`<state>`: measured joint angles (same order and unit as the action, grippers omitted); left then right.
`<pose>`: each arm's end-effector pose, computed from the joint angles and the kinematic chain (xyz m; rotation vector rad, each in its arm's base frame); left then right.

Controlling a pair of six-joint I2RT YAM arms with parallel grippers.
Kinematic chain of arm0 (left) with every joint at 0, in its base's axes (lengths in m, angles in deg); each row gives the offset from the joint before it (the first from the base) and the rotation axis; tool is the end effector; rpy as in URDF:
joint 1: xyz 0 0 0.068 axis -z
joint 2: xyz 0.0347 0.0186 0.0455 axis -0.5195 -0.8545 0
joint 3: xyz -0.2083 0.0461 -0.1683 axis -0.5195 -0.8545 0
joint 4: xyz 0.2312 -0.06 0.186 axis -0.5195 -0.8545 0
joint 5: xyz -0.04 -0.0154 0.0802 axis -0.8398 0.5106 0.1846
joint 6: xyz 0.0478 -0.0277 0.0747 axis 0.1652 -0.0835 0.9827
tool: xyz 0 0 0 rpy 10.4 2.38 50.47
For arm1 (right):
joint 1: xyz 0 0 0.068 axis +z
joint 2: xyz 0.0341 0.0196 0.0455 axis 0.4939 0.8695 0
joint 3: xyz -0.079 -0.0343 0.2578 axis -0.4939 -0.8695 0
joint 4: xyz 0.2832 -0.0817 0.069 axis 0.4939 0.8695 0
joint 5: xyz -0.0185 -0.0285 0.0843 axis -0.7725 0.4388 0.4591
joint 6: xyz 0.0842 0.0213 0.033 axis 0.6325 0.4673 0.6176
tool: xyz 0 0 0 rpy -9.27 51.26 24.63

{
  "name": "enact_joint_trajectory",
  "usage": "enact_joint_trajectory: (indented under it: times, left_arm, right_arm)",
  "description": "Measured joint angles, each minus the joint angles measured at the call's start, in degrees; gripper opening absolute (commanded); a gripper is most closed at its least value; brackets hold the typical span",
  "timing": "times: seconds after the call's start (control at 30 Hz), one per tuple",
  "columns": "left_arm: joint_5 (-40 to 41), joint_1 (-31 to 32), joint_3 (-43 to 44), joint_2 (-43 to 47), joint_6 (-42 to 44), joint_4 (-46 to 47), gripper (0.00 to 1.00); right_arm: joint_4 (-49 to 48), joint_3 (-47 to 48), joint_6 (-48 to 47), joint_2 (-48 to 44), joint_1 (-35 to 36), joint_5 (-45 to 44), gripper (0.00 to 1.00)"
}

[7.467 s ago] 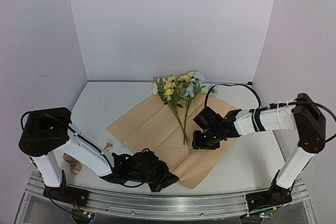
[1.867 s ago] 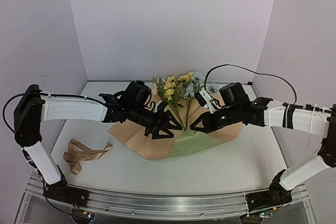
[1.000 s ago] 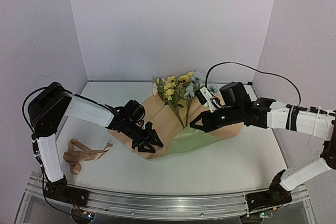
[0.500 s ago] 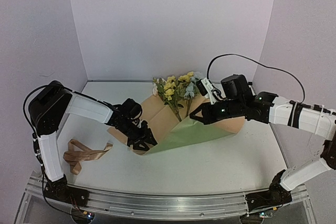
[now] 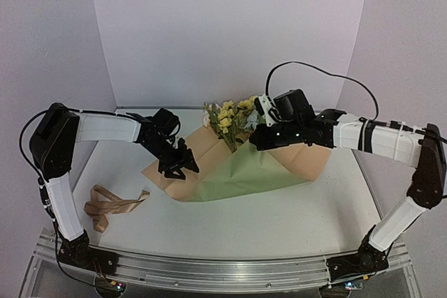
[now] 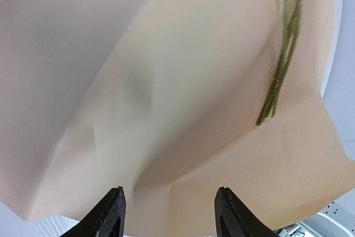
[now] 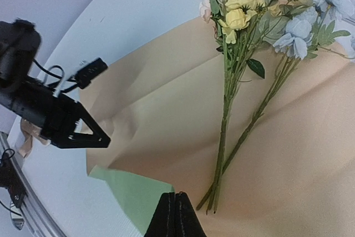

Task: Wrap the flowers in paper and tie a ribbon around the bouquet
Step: Fold the bottom corner of the flattened wrapping paper at the center of the board.

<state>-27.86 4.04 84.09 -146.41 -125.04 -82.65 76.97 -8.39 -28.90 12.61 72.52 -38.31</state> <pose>0.3267 -0.2782 0.1141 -0.0590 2.9638 -0.9560 0.3190 0.3119 0.2474 -0.5683 2.2086 0.7289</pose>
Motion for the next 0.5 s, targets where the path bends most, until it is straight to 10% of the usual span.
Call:
enact_joint_trajectory:
  times: [0.5]
  left_arm:
    - [-0.14,3.08,8.23,3.73,2.77,0.7,0.57]
  right_arm:
    - [1.09,15.63,-1.73,18.56,-4.55,-3.9,0.0]
